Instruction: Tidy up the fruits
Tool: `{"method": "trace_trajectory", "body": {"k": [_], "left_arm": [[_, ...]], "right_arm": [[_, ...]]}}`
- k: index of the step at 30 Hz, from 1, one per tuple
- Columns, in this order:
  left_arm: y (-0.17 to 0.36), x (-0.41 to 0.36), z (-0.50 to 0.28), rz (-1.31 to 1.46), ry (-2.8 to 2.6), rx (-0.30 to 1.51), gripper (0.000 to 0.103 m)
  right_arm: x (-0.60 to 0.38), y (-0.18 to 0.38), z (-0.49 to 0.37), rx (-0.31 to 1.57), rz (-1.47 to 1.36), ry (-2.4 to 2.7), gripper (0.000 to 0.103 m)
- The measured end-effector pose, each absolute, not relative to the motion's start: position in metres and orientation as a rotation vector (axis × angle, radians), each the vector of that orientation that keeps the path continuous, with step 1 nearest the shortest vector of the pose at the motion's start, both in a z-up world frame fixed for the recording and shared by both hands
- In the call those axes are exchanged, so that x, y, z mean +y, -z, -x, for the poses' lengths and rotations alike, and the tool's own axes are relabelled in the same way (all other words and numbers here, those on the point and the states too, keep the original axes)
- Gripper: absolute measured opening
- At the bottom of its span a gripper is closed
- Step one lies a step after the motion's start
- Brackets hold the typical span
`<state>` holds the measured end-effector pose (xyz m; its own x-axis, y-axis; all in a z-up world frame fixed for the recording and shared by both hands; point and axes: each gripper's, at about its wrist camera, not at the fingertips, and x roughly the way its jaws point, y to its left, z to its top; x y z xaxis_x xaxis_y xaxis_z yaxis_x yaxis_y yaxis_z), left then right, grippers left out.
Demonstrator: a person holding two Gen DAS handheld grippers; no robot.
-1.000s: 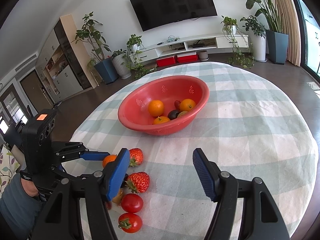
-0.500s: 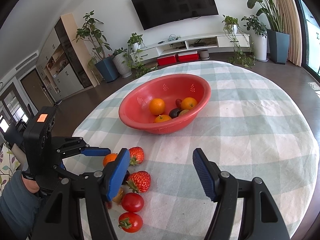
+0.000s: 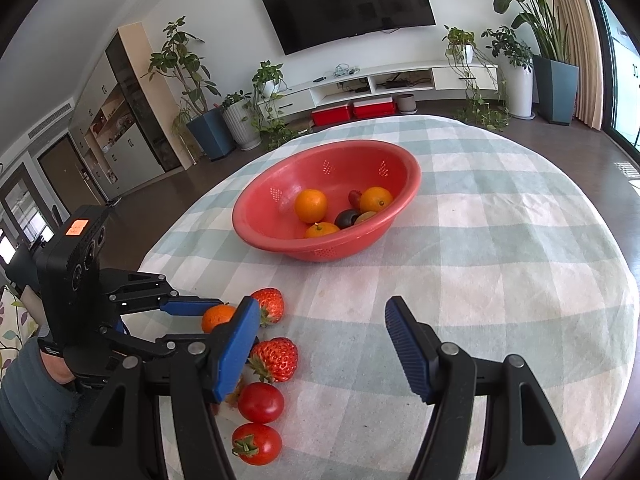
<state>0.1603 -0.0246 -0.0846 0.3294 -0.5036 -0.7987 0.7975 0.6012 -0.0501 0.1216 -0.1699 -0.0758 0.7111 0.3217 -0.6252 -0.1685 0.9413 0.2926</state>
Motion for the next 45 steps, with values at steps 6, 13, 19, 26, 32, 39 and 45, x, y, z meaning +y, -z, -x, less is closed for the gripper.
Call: {"method": "trace_trajectory", "body": {"k": [6, 13, 19, 26, 32, 39, 45], "left_arm": [[0.082, -0.016, -0.159, -0.374, 0.858, 0.873, 0.032], [0.068, 0.005, -0.165, -0.273, 0.823, 0.822, 0.032], [0.062, 0.015, -0.168, -0.24, 0.791, 0.805, 0.032], [0.059, 0.02, -0.166, -0.223, 0.778, 0.792, 0.032], [0.057, 0.02, -0.165, -0.216, 0.774, 0.788, 0.032], [0.057, 0.021, -0.164, -0.215, 0.771, 0.792, 0.032], [0.058, 0.02, -0.165, -0.22, 0.769, 0.798, 0.032]], "right_arm": [[-0.168, 0.077, -0.122, 0.752, -0.202, -0.268, 0.069], [-0.138, 0.083, -0.116, 0.809, -0.097, -0.353, 0.068], [-0.117, 0.089, -0.115, 0.856, 0.001, -0.366, 0.061], [-0.112, 0.099, -0.117, 0.93, 0.057, -0.352, 0.058], [-0.11, 0.101, -0.121, 0.951, 0.081, -0.372, 0.054], [-0.11, 0.103, -0.131, 0.978, 0.068, -0.411, 0.051], [-0.11, 0.104, -0.134, 0.969, 0.066, -0.44, 0.044]]}}
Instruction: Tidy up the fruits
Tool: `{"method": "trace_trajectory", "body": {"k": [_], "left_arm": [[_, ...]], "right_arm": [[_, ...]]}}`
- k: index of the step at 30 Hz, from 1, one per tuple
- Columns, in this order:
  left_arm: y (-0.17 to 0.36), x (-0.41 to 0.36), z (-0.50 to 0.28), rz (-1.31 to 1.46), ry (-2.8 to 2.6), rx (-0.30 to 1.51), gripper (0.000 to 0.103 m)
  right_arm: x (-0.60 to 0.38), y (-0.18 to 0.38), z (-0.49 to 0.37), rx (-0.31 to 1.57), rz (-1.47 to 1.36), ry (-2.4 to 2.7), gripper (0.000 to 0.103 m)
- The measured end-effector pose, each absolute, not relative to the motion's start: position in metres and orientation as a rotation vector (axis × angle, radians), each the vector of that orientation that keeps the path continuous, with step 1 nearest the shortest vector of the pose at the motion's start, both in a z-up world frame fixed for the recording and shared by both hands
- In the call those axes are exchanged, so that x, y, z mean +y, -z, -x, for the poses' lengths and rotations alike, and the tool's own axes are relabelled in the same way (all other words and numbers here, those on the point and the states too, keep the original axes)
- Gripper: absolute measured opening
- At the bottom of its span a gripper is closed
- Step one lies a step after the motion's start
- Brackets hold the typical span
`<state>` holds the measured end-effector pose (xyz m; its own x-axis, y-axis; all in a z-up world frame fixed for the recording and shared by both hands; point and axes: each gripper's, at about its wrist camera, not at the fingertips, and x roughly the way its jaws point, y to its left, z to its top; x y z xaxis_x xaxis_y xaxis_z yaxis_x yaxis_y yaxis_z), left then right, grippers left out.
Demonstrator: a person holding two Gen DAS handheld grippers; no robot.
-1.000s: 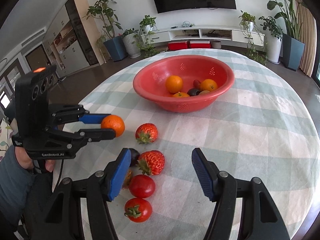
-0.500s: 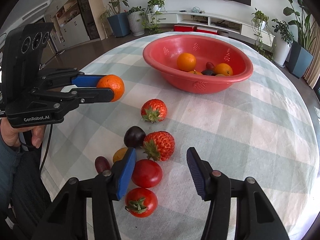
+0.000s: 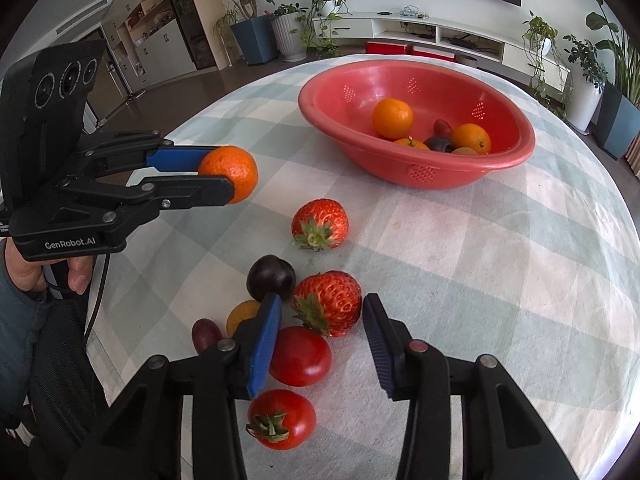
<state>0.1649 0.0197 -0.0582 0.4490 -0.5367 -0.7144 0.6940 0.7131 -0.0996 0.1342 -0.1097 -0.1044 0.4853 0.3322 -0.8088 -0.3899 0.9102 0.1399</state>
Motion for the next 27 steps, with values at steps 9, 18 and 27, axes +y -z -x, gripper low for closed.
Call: {"method": "trace_trajectory", "body": {"k": [9, 18, 27], "left_arm": [[0.059, 0.018, -0.166, -0.216, 0.765, 0.796, 0.032], [0.056, 0.022, -0.165, -0.198, 0.758, 0.781, 0.032], [0.048, 0.031, -0.166, -0.14, 0.741, 0.754, 0.032]], "right_arm": [[-0.113, 0.102, -0.13, 0.955, 0.048, -0.437, 0.037], [-0.143, 0.061, -0.122, 0.839, -0.033, -0.404, 0.037], [-0.147, -0.008, -0.153, 0.642, 0.058, -0.324, 0.037]]}}
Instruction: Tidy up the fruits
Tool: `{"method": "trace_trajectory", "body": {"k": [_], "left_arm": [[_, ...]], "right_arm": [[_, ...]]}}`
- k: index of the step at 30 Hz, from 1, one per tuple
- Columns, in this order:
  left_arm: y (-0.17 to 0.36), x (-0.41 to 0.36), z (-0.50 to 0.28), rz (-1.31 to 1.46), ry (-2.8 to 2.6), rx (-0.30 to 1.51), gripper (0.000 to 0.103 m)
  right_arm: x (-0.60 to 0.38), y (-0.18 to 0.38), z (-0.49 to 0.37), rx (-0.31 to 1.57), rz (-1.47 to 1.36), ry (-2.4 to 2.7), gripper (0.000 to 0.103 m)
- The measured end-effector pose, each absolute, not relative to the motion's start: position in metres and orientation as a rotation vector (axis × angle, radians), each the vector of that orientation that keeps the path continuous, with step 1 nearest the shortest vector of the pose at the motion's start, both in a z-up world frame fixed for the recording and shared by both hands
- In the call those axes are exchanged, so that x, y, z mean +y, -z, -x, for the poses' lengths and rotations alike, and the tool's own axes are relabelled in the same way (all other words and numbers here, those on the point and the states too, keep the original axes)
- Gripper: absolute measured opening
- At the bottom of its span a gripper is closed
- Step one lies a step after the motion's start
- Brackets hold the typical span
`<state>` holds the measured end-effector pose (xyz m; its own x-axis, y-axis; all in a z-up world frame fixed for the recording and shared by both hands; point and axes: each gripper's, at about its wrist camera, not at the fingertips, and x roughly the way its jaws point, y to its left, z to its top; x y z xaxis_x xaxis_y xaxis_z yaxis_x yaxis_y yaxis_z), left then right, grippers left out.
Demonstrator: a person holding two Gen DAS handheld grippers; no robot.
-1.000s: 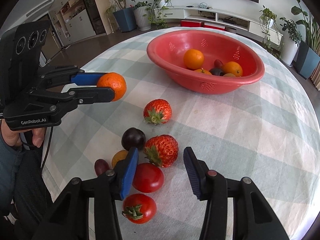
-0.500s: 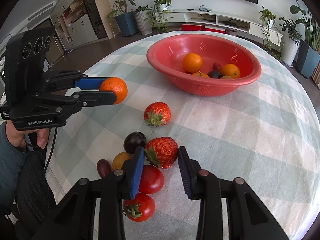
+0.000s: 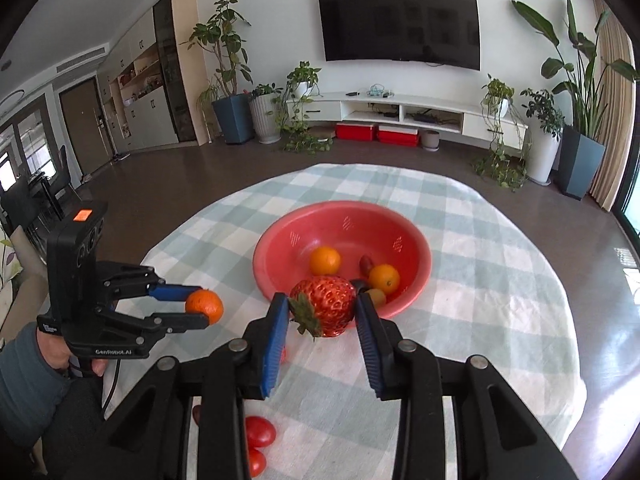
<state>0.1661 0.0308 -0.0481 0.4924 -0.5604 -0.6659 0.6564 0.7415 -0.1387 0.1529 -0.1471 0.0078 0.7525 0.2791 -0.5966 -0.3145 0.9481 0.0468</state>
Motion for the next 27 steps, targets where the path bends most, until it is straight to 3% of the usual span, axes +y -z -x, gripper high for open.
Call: {"method": "trace_trajectory", "body": {"k": [15, 27], "left_arm": [[-0.006, -0.001, -0.23, -0.187, 0.626, 0.729, 0.032], [0.027, -0.071, -0.259, -0.29, 0.613, 0.827, 0.032]], "right_arm": [[-0.143, 0.022, -0.251, 0.647, 0.086, -0.317, 0.037], [-0.148, 0.065, -0.267, 0.742, 0.164, -0.261, 0.037]]}}
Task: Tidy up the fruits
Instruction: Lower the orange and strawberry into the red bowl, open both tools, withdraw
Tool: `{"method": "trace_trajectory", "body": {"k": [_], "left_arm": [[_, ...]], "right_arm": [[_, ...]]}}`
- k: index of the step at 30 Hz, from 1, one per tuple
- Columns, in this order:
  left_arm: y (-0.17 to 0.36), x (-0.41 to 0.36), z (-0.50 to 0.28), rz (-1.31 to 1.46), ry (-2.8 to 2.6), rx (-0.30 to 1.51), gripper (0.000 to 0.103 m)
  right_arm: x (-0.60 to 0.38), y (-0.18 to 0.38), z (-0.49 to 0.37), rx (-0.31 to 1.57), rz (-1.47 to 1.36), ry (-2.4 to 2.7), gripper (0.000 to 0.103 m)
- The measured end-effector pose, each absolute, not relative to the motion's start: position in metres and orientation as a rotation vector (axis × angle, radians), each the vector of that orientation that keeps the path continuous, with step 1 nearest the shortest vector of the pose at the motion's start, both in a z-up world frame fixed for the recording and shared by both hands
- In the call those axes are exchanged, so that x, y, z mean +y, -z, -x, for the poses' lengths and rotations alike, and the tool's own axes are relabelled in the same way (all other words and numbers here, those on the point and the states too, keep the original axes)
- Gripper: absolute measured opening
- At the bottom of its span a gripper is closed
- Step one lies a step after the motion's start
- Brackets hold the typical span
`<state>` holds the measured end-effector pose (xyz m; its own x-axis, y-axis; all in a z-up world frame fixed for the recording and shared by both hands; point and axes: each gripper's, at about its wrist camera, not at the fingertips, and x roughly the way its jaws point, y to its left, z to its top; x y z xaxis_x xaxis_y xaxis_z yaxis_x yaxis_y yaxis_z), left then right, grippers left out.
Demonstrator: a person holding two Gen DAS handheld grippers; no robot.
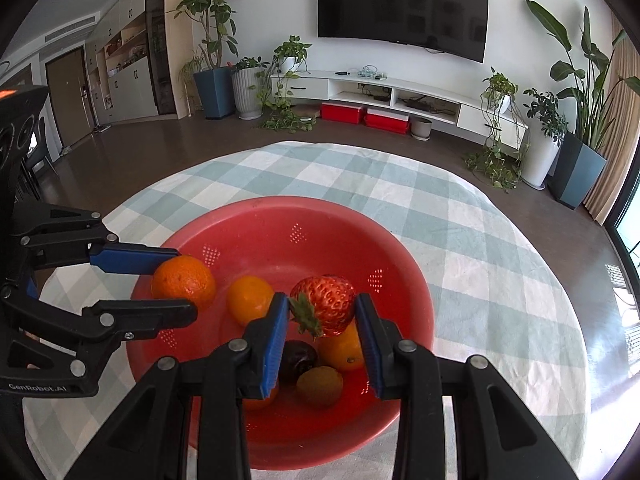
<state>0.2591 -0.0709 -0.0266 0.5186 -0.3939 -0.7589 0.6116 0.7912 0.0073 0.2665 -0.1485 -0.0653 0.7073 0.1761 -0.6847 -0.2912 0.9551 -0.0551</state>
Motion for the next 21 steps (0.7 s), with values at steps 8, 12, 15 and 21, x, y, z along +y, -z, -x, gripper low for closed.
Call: {"method": "trace_trajectory", "body": {"k": [8, 12, 15, 21], "left_arm": [[0.044, -0.086, -0.26, -0.331, 0.595, 0.843, 0.032], [0.049, -0.084, -0.261, -0.326, 0.592, 0.852, 0.032], [0.051, -0.085, -0.262, -0.333, 0.582, 0.862, 0.035], [0.053, -0.079, -0.262, -0.317, 0.574, 0.852, 0.046]], "right_arm": [[-0.14, 0.077, -0.267, 0.761, 0.245, -0.242, 0.037], [-0.14, 0.077, -0.267, 0.757, 0.246, -0.24, 0.037], [-0.138, 0.078, -0.267, 0.763, 0.261, -0.233, 0.037], [-0.135, 0.082, -0.265, 0.768, 0.28, -0.229, 0.038]]}}
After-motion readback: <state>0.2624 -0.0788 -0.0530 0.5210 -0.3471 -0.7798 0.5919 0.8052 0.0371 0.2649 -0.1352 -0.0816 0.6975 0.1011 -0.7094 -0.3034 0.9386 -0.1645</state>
